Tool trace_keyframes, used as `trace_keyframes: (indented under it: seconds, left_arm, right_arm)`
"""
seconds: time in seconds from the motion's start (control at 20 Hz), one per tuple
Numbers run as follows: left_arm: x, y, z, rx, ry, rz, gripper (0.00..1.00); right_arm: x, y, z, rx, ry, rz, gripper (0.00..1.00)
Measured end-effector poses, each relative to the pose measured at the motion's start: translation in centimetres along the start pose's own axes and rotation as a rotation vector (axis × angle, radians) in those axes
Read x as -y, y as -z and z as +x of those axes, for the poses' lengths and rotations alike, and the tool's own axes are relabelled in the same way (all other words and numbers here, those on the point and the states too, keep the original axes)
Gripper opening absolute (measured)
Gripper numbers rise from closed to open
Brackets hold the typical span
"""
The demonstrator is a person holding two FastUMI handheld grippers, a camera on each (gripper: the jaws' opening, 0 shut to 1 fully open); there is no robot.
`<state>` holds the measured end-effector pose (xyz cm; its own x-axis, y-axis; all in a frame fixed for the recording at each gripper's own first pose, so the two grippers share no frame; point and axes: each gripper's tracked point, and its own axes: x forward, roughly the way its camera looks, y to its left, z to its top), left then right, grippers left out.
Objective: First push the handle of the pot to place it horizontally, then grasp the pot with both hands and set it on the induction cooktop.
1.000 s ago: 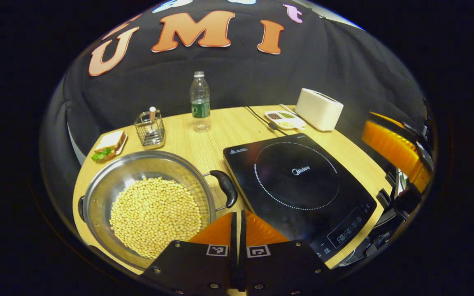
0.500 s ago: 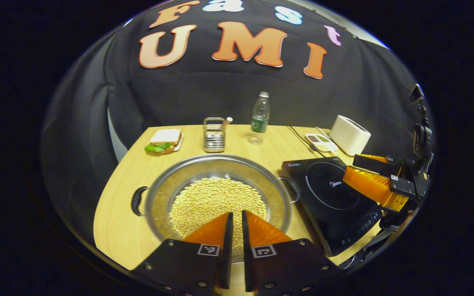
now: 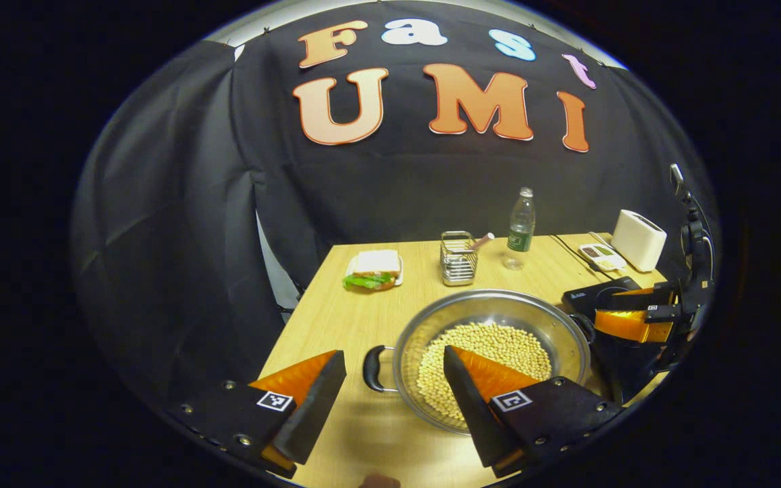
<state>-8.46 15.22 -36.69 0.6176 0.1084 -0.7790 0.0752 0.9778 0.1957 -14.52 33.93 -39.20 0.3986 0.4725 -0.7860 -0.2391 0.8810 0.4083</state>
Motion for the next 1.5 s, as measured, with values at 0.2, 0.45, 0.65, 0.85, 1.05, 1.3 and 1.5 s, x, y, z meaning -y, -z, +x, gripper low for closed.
trace_keyframes:
  seconds: [0.2, 0.45, 0.65, 0.85, 1.05, 1.3, 1.5]
  left_arm:
    - [-1.2, 1.6, 2.8, -0.047, 0.012, -0.009, 0.90]
    - [-1.2, 3.9, 6.0, -0.097, 0.035, -0.062, 0.91]
    - [-1.4, 5.3, 7.4, -0.129, 0.054, -0.064, 0.91]
    - [-1.3, 6.6, 8.8, -0.162, 0.074, -0.068, 0.91]
    - [-0.3, 8.7, 10.5, -0.217, 0.103, -0.079, 0.92]
    - [-0.2, 10.1, 12.1, -0.248, 0.079, -0.067, 0.84]
    - [-0.6, 10.4, 12.4, -0.237, 0.056, -0.085, 0.66]
  right_arm:
    - [0.0, 1.4, 2.1, -0.071, 0.026, 0.009, 0.91]
    - [0.6, 3.3, 3.7, -0.150, 0.073, 0.019, 0.90]
    - [-0.4, 4.1, 5.0, -0.190, 0.077, 0.028, 0.87]
    - [-0.1, 4.2, 6.5, -0.192, 0.123, -0.032, 0.86]
    - [0.4, 4.3, 7.4, -0.188, 0.147, -0.045, 0.83]
    - [0.6, 4.2, 7.7, -0.196, 0.134, -0.009, 0.72]
    - [0.8, 4.2, 7.8, -0.204, 0.127, 0.021, 0.66]
